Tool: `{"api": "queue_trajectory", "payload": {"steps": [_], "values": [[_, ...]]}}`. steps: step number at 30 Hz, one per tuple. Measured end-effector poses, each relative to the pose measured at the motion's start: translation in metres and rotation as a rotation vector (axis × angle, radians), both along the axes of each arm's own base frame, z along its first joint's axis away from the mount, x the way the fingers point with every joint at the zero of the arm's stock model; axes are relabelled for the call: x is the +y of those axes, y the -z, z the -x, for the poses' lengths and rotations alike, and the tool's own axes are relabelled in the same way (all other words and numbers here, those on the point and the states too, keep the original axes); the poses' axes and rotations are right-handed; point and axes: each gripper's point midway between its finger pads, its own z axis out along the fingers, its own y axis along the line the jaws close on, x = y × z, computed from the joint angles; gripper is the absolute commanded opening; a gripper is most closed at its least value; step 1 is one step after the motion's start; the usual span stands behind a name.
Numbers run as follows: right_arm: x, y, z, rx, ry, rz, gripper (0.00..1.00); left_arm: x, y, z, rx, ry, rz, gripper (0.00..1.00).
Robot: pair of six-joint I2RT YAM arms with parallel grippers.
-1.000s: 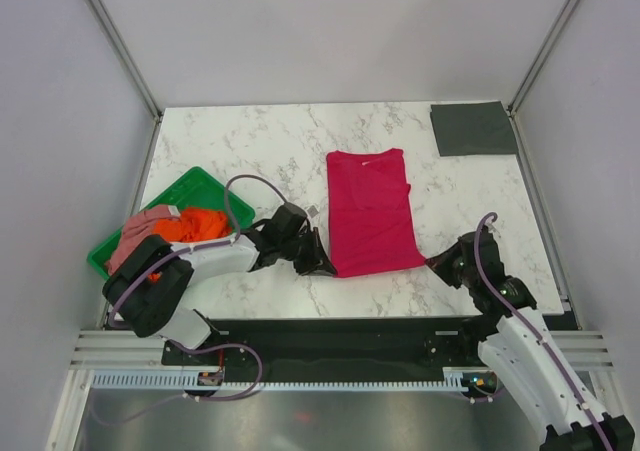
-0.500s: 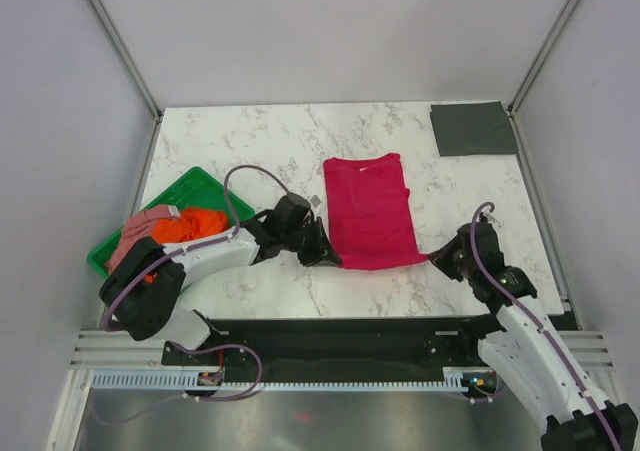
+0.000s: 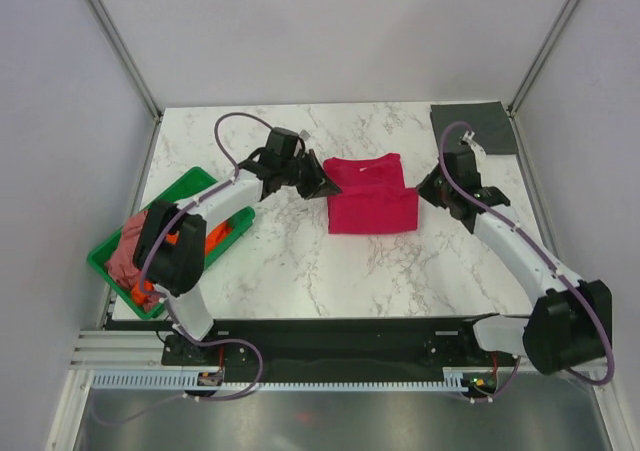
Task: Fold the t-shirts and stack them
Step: Fold the tshirt
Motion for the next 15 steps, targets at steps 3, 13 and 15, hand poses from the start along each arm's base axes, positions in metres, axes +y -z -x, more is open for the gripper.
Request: {"api": "queue_trajectory", "payload": {"steps": [3,13,15], "values": [[0.005,-0.02,-0.041,-0.048,0.001,0.015,0.0,0.0,-0.016,-0.041,-0.04,-0.009,0.037,0.02],[0.012,0.003,-0.153,-0.063,-0.002,0.039,0.0,0.0,0.009,-0.145,-0.041,-0.026,0.097,0.02],[0.012,0.021,-0.165,-0.042,-0.006,0.044,0.0,-0.001,0.022,-0.157,-0.029,-0.027,0.096,0.02]]}}
